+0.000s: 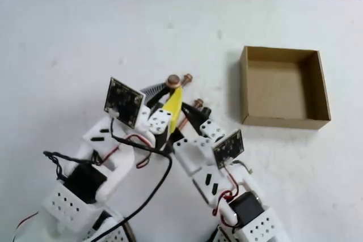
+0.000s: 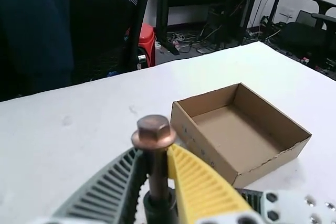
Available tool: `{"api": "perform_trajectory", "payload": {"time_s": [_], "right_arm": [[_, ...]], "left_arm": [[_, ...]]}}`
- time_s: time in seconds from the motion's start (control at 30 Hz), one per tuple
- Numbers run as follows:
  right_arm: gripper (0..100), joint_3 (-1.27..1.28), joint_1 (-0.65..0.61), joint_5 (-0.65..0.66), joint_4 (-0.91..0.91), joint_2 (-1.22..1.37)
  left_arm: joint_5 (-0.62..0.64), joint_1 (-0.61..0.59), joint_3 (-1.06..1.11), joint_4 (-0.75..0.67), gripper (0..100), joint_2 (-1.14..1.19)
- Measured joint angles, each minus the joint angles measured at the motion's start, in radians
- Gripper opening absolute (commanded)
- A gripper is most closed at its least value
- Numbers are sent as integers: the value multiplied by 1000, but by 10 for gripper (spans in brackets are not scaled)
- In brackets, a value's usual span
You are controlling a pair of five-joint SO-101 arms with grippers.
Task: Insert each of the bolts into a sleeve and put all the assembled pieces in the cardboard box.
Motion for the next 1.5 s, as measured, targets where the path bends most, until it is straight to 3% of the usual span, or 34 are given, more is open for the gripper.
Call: {"api": "perform_trajectory", "payload": {"time_s": [0.7, 1.03, 1.27, 1.5], "right_arm": [[17, 0, 6, 0, -6, 2], [17, 0, 0, -2, -20, 0], [17, 0, 5, -2, -20, 0], [17, 0, 5, 0, -21, -2]], "left_arm": [[-2, 0, 48, -18, 20, 2], [-2, 0, 164, -75, 25, -115], [-9, -9, 166, -78, 243, -123], [-14, -6, 176, -83, 263, -115]]}}
